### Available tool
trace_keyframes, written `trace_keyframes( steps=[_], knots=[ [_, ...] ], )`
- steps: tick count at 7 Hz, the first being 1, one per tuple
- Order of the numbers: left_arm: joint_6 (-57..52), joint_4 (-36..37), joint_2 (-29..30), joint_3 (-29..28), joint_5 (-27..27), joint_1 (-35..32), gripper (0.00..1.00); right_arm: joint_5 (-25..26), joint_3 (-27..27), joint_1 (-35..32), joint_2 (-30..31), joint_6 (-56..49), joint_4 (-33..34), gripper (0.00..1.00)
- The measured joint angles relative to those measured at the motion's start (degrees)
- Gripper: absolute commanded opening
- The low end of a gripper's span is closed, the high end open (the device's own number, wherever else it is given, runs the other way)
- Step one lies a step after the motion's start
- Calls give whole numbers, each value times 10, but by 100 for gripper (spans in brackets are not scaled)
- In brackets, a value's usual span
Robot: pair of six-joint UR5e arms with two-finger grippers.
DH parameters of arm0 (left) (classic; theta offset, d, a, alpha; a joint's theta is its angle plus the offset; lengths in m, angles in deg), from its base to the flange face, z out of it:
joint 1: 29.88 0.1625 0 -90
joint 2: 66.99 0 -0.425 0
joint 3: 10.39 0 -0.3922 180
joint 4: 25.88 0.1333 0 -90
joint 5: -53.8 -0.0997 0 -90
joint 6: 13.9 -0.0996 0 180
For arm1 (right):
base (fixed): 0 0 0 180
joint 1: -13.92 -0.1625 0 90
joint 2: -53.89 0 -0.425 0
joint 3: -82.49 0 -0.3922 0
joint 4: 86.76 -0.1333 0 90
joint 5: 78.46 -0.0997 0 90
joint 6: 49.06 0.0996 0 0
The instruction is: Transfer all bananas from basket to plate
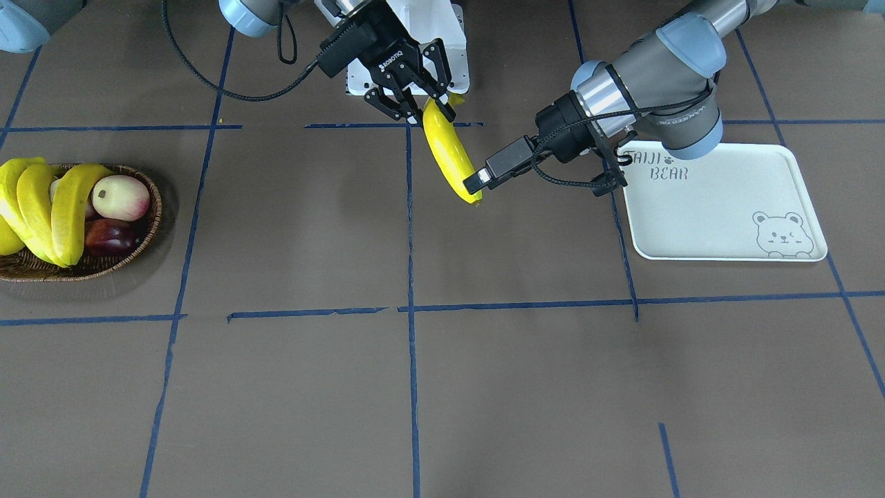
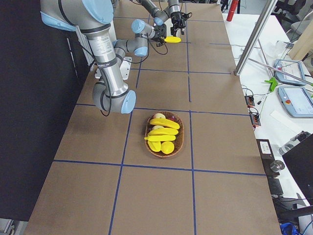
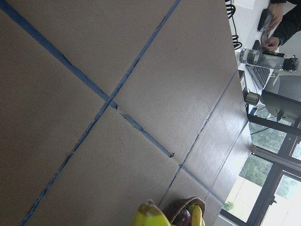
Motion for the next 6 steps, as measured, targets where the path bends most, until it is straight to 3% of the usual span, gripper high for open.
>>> trace_keyframes(
  steps=[2,3,5,6],
  knots=[
    [0,0,3,3,-16,18,99,0,0,0,0,0,-1,1],
    [0,0,5,4,-22,24,91,0,0,0,0,0,-2,1],
    [0,-1,6,11,-26,26,9,0,-1,1,0,0,-2,1],
    [0,-1,3,20,-26,26,0,0,-2,2,0,0,-2,3]
  ],
)
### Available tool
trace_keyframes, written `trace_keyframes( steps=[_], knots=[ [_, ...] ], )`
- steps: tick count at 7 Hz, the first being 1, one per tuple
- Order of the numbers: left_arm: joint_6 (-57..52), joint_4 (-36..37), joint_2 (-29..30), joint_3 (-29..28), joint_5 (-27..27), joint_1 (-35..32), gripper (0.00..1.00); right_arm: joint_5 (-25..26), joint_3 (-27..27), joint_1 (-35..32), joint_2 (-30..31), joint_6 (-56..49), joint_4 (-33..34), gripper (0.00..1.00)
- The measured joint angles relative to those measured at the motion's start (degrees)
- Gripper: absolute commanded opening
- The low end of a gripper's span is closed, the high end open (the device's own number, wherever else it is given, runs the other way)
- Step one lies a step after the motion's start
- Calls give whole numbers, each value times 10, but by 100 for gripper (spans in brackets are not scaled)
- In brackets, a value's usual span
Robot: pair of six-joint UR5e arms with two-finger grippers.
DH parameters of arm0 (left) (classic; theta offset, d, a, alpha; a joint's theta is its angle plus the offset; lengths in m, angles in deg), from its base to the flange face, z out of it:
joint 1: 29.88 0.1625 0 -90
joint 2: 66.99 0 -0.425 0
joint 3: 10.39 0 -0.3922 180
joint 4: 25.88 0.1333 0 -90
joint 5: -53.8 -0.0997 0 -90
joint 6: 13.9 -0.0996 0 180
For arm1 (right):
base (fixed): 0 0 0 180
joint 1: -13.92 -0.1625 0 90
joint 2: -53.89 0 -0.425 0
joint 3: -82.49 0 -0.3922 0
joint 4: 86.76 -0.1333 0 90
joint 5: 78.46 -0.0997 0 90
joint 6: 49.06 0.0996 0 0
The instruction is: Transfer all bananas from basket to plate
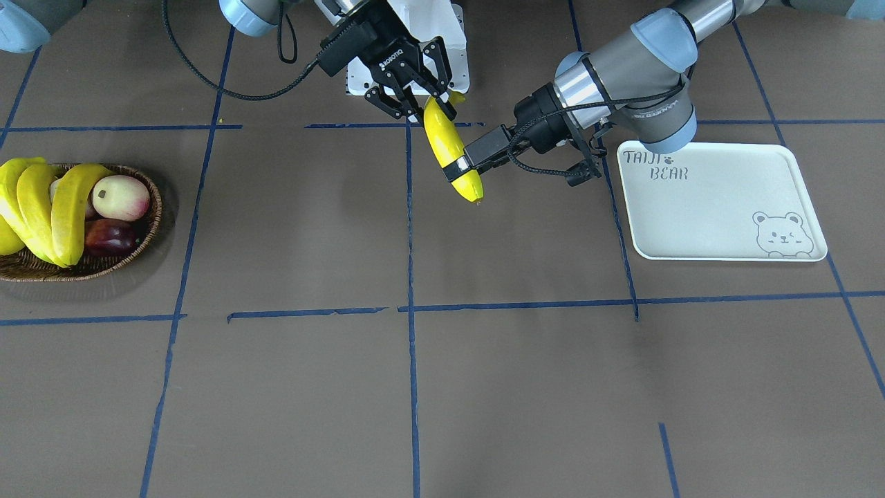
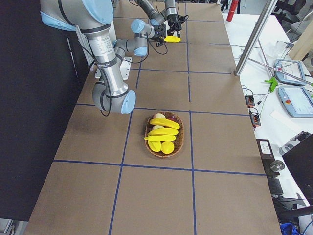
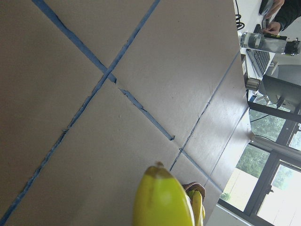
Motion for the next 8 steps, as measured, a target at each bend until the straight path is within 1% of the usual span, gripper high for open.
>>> trace_keyframes(
  steps=[1,2,3,6,7,8],
  knots=[
    [0,0,-4,7,1,0,0,0,0,0,0,0,0,34],
    [0,1,-5,10,2,0,0,-1,-1,0,0,1,-1,79],
    [0,1,-5,11,3,0,0,-1,-4,1,0,5,-3,100],
    [-1,7,-8,11,6,0,0,-1,-13,1,1,7,-2,100],
    [-4,20,-8,10,7,-2,0,-1,-16,1,1,6,1,100],
    [-7,50,-10,10,12,-11,0,-3,-26,1,3,5,21,100]
  ],
)
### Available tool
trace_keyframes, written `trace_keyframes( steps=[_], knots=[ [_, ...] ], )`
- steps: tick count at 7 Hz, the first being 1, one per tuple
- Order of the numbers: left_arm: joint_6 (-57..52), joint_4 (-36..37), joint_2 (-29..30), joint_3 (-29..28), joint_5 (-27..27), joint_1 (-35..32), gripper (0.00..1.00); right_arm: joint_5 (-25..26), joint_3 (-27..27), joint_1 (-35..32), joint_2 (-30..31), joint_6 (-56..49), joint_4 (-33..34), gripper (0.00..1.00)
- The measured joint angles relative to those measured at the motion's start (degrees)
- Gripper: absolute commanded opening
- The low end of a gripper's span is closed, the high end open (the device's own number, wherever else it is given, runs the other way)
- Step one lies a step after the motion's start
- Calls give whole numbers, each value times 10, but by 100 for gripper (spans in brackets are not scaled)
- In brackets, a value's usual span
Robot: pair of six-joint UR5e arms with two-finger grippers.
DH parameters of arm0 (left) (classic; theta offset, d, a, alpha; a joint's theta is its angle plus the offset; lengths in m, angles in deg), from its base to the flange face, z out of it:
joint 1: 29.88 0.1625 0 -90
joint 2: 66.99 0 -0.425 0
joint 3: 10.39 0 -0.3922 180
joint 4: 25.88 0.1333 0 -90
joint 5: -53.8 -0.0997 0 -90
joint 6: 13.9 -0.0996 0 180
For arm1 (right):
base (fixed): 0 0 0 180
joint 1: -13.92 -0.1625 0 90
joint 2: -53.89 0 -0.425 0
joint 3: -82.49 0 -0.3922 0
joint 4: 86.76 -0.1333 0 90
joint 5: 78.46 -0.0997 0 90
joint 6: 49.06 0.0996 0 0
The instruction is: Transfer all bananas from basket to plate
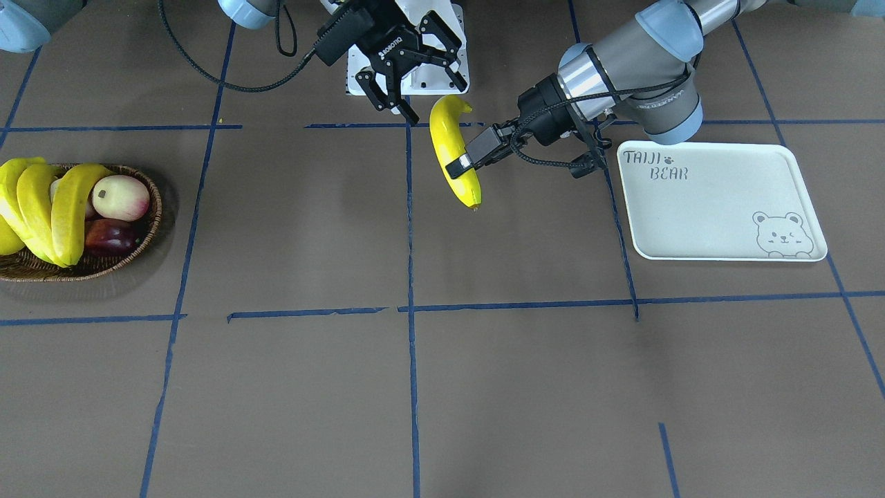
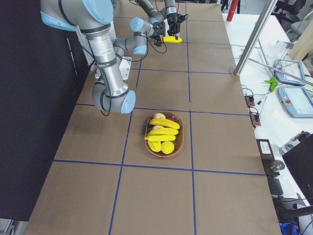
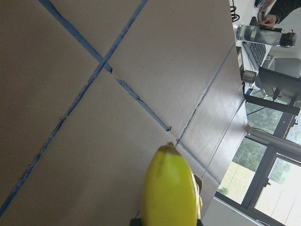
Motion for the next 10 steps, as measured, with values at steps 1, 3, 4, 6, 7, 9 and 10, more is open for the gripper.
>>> trace_keyframes(
  steps=[1,3,4,6,7,9,10],
  knots=[
    [-17,35,-11,3,18,-23,0,-3,-24,-3,2,-3,51,100],
    [-157,67,-110,18,73,-91,0,-36,-79,-35,4,-13,190,100],
    [-250,70,-185,25,82,-115,0,-64,-88,-67,13,-29,227,100],
    [-415,71,-312,22,81,-152,0,-120,-93,-132,44,-118,304,100],
    [-478,70,-358,19,79,-165,0,-172,-94,-175,65,-165,325,100],
    [-563,68,-409,2,59,-181,0,-292,-91,-265,103,-239,336,100],
    [-584,68,-411,-17,46,-183,3,-339,-88,-300,120,-270,336,100]
  ],
)
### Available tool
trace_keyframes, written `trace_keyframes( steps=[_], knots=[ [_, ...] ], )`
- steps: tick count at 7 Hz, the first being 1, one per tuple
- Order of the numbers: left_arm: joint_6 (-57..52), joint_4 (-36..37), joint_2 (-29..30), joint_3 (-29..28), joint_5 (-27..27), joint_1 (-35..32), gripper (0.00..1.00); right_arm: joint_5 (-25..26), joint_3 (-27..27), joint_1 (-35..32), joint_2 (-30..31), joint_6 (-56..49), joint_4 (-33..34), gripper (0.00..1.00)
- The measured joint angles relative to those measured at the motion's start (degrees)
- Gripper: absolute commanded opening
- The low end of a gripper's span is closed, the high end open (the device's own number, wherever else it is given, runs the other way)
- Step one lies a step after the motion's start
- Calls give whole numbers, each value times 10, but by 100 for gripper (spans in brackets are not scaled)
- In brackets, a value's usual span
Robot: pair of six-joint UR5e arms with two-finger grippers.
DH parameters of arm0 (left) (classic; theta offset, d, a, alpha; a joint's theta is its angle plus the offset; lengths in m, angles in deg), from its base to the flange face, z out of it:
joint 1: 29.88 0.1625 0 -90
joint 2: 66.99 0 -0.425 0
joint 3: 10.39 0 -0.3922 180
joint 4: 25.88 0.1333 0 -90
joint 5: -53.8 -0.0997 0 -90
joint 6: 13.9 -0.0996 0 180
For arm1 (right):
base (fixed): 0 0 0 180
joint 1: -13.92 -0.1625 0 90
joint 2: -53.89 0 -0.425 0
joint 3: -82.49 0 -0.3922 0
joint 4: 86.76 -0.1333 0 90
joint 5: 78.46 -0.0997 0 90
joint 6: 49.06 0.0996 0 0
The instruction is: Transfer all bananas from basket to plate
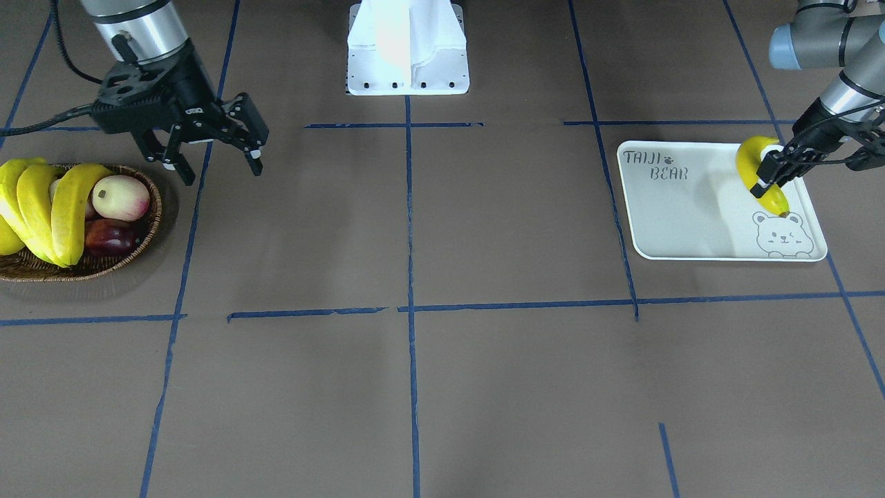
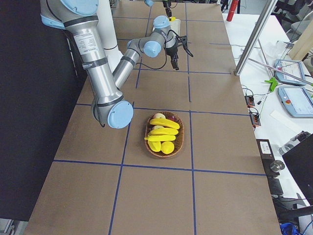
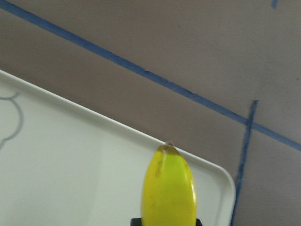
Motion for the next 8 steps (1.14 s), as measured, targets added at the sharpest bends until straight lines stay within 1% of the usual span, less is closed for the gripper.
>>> trace_keyframes(
  steps=[1,2,4,5,6,8],
  knots=[
    [-8,0,6,-17,-6,0,67,-27,1,-21,11,-17,0,100],
    [-11,0,13,-26,-8,0,99,-39,1,-31,16,-25,0,100],
    [-12,-2,22,-30,-5,-1,100,-54,2,-49,30,-48,0,100],
    [-11,-1,28,-29,-3,-1,100,-70,2,-69,48,-78,-1,100],
    [-10,1,39,-28,-3,-2,100,-89,2,-95,76,-121,-4,100],
    [-11,0,56,-18,-1,-6,100,-129,3,-155,159,-244,-7,100]
  ],
)
